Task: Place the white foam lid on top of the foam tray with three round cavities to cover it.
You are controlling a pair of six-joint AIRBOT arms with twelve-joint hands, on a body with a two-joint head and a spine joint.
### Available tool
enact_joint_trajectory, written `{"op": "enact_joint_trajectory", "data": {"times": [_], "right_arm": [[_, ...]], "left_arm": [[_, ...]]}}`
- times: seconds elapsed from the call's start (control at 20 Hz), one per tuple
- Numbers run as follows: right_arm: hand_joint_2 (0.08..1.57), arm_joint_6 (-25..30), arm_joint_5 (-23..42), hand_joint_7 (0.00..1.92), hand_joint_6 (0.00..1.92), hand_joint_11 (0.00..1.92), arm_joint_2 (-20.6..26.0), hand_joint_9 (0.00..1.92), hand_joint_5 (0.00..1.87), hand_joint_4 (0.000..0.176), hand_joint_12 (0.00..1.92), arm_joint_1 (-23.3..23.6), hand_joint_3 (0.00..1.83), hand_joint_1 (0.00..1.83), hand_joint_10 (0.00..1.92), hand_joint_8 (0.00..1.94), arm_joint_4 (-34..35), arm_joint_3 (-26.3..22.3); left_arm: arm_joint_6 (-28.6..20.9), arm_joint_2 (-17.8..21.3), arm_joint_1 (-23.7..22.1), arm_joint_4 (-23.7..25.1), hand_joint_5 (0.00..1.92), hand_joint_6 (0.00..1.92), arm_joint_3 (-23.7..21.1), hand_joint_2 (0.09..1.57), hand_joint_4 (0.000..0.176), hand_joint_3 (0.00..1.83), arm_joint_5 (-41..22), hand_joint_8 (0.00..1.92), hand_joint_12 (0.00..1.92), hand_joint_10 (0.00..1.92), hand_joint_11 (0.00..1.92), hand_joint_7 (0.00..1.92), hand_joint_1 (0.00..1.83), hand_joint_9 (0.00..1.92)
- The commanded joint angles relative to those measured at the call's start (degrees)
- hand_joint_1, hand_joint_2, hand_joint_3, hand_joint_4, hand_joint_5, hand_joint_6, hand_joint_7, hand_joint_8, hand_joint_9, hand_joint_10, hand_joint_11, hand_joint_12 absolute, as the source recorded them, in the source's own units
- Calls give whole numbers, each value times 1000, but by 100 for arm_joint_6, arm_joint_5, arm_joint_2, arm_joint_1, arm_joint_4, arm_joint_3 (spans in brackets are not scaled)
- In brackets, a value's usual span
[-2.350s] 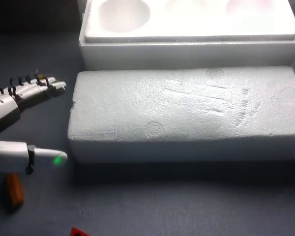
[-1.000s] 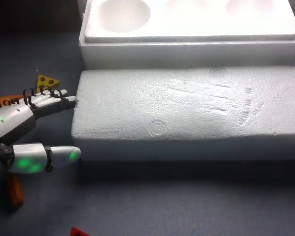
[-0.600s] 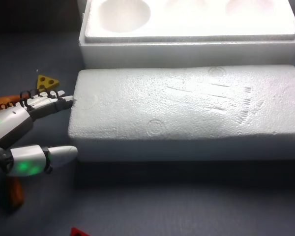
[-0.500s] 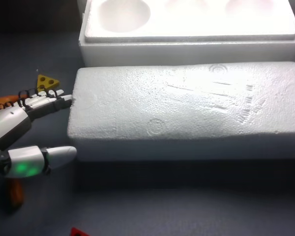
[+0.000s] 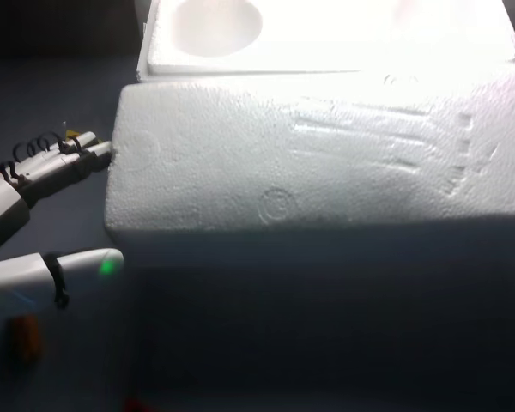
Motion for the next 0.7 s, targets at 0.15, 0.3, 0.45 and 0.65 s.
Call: {"op": "enact_joint_trajectory", "data": {"times": [0.15,0.3,0.45,0.65], "right_arm": [[1219,44,1096,147,439,0,135,105,6,0,1341,20,0,411,216,9,-344,-70],[1217,30,1152,252,476,0,158,9,23,0,1588,117,2,315,618,25,-393,-11],[1201,15,1160,157,552,0,198,0,0,0,1418,314,0,391,368,5,-396,85],[1151,15,956,352,731,0,181,0,0,0,1912,707,0,368,978,133,-410,332]], "left_arm": [[-53,173,-139,416,228,10,-76,1169,0,7,-1064,4,0,0,0,25,534,0],[-41,222,-414,549,229,10,-23,1153,0,0,-1065,11,0,0,0,37,579,0],[-15,207,-915,738,245,14,144,1150,0,0,-802,14,0,3,0,66,594,9],[-16,5,-1588,939,289,27,500,1127,0,0,-378,27,21,30,41,122,640,75]]}}
